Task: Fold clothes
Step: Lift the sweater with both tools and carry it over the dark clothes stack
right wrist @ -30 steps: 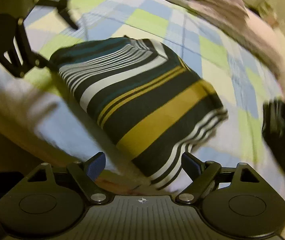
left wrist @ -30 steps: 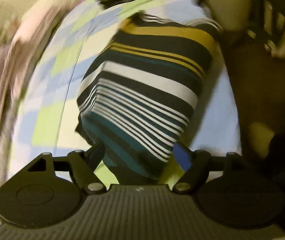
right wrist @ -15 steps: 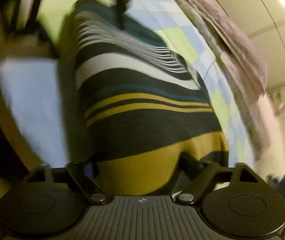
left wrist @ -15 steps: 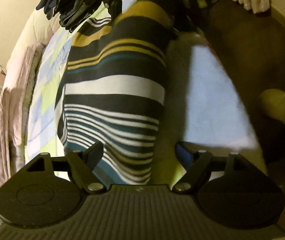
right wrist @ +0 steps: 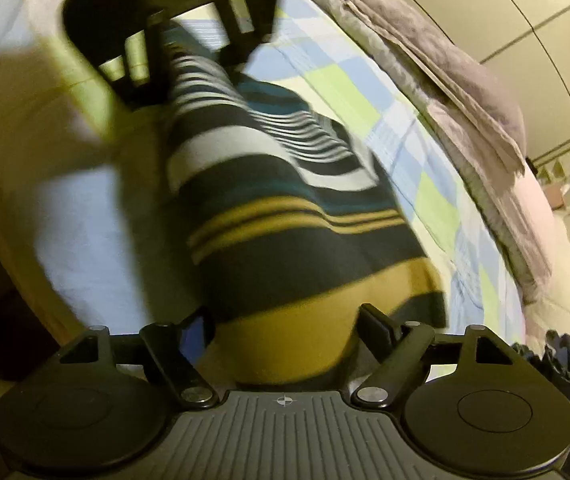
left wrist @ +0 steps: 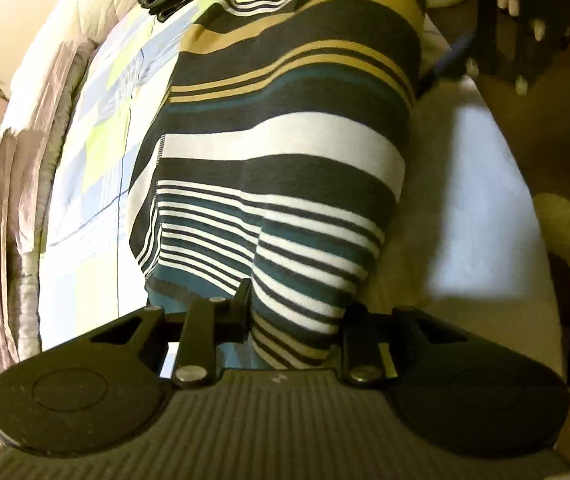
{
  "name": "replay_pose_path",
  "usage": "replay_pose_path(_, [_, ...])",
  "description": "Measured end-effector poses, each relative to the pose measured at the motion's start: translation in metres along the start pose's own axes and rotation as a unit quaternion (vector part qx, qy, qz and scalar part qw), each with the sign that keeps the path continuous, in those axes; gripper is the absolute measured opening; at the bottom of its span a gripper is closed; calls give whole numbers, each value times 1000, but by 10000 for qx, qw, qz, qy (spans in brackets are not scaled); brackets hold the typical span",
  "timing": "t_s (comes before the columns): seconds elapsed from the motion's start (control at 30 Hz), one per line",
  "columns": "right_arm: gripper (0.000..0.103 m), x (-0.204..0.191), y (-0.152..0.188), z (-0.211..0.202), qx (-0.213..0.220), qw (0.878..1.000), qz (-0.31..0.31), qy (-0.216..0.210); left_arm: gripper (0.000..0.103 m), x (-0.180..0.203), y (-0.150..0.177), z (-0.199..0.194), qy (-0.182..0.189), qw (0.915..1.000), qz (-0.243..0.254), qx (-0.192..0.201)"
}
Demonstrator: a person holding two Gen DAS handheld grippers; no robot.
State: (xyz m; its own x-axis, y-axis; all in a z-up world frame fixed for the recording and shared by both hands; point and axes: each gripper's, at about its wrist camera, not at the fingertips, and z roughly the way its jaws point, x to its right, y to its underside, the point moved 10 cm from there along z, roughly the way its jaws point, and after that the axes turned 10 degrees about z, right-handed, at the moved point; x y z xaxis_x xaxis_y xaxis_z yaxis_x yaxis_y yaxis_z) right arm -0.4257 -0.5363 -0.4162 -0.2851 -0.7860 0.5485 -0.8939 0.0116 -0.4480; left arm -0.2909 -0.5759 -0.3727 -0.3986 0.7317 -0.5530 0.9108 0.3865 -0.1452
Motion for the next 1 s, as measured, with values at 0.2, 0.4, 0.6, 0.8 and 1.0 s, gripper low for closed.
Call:
replay_pose_path(0.2, [80,11,0,34,-90,9997,-152,173,21,-6,-5,-8,110,9999,-21,-124])
replay_pose_path(0.4, [54,46,-8,4,-30,9995,109,-286,20,-27,-24,-53,183,9998,-12,-52])
replay_pose_path(0.6, [52,93,-22,-58,-45,9988,294,-396,20,-47,-57,-111,123,9998,-102,76])
replay_pose_path(0.8, [52,120,-7,-121,-281,9967,562,-514,20,-54,-101,-152,167,9995,40,279])
replay_pose_path(1.0, [52,151,19,-163,-452,9959,720,-315,20,-67,-152,-167,71,9973,343,648])
